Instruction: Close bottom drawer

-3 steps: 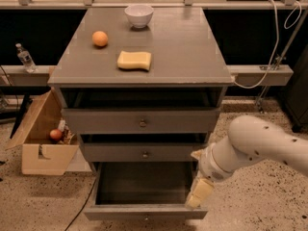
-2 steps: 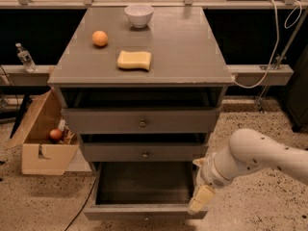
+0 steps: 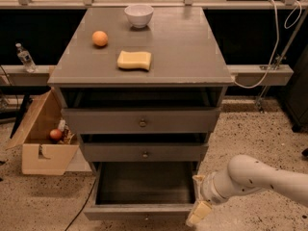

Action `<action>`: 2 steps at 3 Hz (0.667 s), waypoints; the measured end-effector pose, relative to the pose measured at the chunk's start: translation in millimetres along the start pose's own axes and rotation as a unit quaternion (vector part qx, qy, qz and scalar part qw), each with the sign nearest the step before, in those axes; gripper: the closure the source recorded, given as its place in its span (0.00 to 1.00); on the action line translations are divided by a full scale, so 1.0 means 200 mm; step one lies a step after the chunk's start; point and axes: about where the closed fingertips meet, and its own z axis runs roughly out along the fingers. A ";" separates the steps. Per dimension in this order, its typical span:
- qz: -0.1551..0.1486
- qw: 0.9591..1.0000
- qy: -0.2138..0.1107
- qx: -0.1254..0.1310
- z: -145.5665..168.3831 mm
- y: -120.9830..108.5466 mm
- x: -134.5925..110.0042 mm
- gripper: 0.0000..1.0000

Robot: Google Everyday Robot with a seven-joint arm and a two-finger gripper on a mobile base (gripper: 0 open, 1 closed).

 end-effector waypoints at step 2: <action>0.006 1.000 -0.018 -0.016 0.14 -0.01 0.08 0.18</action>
Offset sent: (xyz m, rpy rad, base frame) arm -0.0102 0.0098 -0.1544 0.2241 0.1086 0.0118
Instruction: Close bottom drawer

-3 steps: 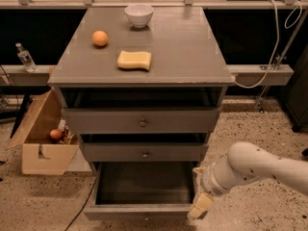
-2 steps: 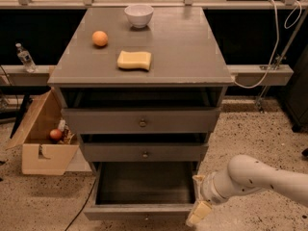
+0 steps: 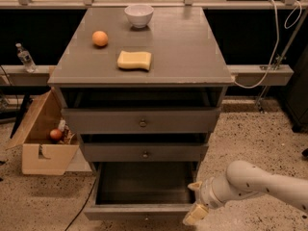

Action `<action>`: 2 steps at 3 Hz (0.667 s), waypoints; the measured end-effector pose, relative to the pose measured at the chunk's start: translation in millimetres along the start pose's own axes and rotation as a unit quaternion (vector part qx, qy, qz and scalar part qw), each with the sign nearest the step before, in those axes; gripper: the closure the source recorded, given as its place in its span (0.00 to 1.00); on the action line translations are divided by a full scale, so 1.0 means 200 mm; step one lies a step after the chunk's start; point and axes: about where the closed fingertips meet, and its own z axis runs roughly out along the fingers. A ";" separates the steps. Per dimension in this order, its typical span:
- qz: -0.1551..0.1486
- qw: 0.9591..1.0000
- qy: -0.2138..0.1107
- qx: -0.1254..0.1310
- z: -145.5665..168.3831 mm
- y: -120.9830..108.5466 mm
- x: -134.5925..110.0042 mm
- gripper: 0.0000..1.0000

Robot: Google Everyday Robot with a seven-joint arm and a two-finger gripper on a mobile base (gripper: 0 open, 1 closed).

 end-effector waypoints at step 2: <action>0.003 0.995 -0.072 -0.062 0.66 -0.02 0.34 0.72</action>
Offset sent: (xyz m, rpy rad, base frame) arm -0.0354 0.0412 -0.2258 0.2683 0.1251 0.0546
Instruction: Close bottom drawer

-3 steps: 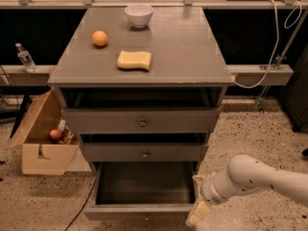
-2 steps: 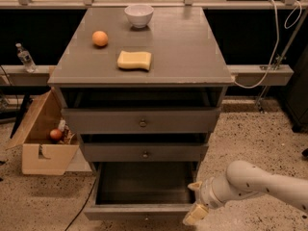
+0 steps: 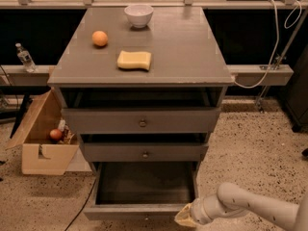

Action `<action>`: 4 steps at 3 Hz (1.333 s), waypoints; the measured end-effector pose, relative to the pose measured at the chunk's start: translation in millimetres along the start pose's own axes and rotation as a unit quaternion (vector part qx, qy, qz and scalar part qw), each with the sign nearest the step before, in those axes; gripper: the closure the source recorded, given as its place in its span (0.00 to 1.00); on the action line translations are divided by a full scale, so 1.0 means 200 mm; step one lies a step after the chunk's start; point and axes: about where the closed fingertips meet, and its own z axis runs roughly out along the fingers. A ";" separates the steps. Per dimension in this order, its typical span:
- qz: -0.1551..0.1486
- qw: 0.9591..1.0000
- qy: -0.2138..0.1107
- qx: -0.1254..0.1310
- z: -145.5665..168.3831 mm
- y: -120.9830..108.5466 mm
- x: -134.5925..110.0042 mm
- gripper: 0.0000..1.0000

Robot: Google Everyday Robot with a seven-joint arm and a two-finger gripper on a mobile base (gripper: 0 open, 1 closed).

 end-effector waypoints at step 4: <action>-0.019 1.000 -0.021 0.013 0.51 -0.09 0.26 1.00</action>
Offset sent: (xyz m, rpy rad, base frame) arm -0.0225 0.0247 -0.0542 0.0433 0.0511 0.0058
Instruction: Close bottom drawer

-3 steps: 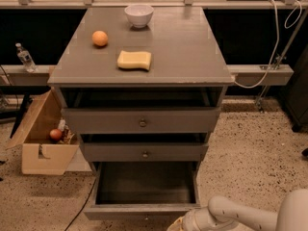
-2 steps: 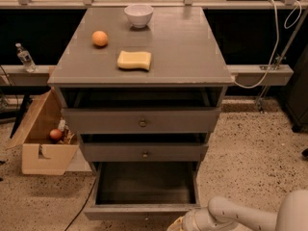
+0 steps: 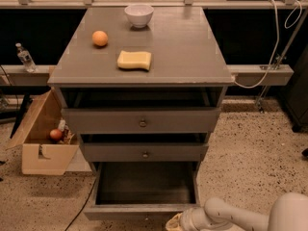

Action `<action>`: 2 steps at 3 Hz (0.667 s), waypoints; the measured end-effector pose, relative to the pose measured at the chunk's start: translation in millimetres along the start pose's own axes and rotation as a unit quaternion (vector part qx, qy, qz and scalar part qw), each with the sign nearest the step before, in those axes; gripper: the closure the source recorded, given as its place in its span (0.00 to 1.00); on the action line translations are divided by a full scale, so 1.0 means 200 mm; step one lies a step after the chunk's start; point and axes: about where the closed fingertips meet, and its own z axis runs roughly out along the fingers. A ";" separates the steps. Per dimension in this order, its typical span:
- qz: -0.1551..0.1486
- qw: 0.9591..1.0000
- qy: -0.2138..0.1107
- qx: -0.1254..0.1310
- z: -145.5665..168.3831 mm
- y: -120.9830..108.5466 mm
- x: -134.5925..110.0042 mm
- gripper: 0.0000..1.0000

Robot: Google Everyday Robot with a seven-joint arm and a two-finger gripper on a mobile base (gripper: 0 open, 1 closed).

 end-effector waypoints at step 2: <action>-0.043 0.995 -0.021 0.085 0.00 -0.24 -0.04 1.00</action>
Offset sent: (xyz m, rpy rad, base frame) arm 0.0810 -0.0112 -0.0017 -0.0206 -0.2960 -0.1250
